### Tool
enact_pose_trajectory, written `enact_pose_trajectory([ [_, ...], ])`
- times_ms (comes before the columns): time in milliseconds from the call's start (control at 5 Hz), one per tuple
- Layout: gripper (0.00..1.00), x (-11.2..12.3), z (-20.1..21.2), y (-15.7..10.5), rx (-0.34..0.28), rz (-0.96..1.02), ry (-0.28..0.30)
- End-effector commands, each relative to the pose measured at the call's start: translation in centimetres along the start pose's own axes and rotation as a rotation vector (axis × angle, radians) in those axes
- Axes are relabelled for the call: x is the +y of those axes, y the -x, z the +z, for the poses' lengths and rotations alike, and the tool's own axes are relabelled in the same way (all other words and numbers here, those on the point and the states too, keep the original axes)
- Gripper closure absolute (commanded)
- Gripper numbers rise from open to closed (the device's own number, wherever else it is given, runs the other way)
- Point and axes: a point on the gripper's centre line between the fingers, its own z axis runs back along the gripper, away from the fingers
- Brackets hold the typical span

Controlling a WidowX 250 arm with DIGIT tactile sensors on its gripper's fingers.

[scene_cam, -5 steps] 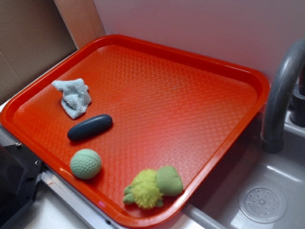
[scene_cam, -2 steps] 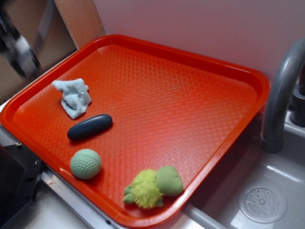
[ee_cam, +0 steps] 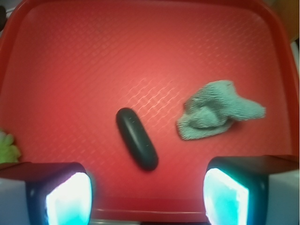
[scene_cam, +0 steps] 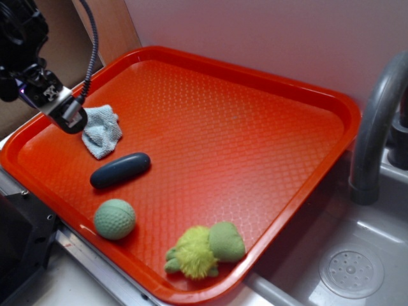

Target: Grab the plastic pickle.

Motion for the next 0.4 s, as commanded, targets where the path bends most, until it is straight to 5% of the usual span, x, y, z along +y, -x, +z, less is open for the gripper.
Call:
enact_pose_trajectory([
  [0,0.00,0.1,0.3,-0.7,-0.016,0.009,0.000],
  [200,0.00,-0.9,-5.1,-1.9,0.002,-0.049,0.036],
])
